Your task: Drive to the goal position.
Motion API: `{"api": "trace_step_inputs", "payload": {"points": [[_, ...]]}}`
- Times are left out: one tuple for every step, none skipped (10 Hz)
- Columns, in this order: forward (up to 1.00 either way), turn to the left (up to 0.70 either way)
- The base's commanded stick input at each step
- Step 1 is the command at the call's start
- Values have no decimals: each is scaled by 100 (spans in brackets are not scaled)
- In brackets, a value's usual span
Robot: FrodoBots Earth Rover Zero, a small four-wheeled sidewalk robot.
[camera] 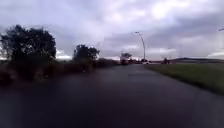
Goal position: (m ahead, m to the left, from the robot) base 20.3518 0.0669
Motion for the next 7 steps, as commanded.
{"api": "trace_step_inputs", "payload": {"points": [[70,-27],[70,-27],[70,-27],[70,-27],[70,-27],[70,-27],[70,-27]]}}
